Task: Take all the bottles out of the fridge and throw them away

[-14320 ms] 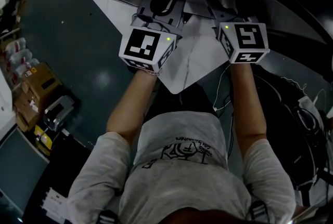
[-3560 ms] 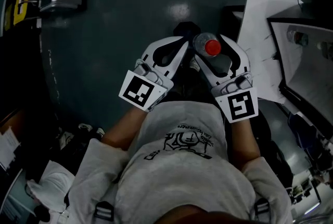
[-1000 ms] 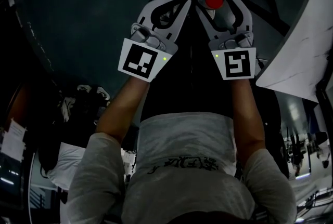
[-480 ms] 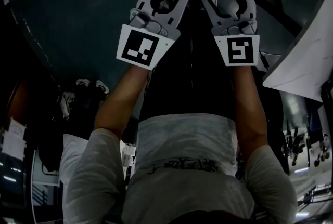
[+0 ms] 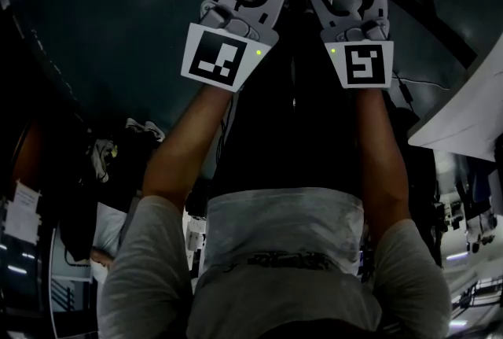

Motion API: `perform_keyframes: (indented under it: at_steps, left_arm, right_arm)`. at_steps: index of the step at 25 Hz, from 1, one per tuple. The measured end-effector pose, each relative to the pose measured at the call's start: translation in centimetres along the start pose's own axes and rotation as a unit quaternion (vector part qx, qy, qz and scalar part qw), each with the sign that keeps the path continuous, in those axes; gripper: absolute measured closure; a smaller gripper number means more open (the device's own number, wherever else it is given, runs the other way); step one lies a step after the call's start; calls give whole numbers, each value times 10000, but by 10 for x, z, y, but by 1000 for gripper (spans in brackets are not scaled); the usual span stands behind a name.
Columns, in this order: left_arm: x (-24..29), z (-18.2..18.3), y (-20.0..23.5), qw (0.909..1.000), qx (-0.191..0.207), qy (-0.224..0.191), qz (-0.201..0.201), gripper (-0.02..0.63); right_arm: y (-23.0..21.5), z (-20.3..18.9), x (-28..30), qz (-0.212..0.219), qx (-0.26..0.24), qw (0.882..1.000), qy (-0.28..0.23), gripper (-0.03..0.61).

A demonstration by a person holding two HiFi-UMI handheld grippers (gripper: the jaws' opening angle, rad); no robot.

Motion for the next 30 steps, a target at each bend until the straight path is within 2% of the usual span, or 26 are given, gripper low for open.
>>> perform_keyframes:
  at_steps: [16,30]
  left_arm:
    - [40,-86,16,9997,204,133,-29,600]
    - [73,-154,48,9992,288,227,-183,600]
  right_arm:
    - [-4,-86,21,306,-234,9993,-9,294]
    - [-11,-157,73,512,-204,9985,-9,294]
Point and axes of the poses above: the fingertips, and each gripper's own axes: x forward along the fingers, y to its left, z out of its top, the point moved 7 cm from there along -x, backward along the fingers, and after that the axes turned 6 degrees about -z, right-handed, at the moved point
